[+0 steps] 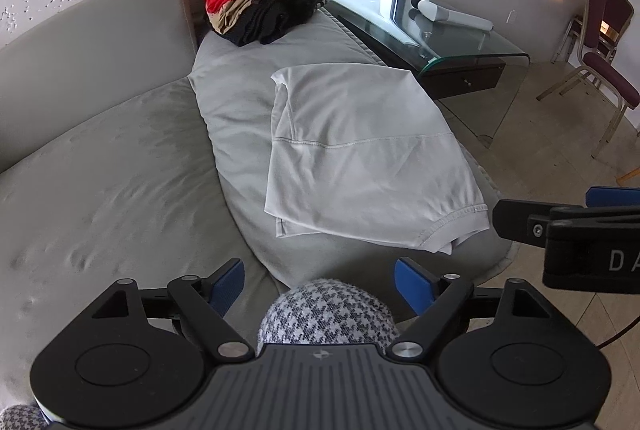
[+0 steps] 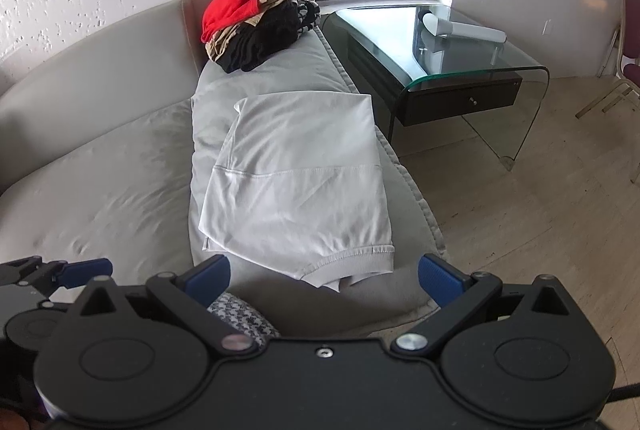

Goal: Fold clothes

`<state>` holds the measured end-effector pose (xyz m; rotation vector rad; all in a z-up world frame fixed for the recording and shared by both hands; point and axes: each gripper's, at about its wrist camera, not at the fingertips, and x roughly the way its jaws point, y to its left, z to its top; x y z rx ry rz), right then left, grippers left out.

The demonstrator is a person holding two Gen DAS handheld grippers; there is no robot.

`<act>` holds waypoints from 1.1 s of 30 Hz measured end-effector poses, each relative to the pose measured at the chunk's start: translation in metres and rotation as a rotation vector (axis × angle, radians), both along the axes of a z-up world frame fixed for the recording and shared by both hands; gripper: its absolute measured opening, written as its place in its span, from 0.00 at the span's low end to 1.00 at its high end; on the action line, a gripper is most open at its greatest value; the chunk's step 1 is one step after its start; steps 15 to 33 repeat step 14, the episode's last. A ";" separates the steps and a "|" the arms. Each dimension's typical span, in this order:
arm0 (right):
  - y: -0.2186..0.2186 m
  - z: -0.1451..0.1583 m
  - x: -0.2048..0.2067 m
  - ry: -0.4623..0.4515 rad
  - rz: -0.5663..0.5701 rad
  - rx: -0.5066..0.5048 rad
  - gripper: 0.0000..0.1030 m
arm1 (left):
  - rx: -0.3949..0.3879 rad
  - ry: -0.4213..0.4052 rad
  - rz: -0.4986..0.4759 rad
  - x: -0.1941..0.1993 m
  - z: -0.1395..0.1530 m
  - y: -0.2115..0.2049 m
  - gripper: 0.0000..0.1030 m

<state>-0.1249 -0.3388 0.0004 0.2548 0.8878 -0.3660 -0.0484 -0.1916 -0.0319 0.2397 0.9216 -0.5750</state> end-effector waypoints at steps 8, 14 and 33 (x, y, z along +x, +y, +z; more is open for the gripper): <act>0.001 -0.005 0.002 0.013 0.004 0.005 0.98 | -0.005 0.000 -0.003 0.002 -0.002 -0.002 0.82; 0.001 -0.006 0.005 0.015 0.011 0.010 0.98 | 0.005 -0.041 -0.004 0.000 -0.001 -0.004 0.82; 0.001 -0.006 0.005 0.015 0.011 0.010 0.98 | 0.005 -0.041 -0.004 0.000 -0.001 -0.004 0.82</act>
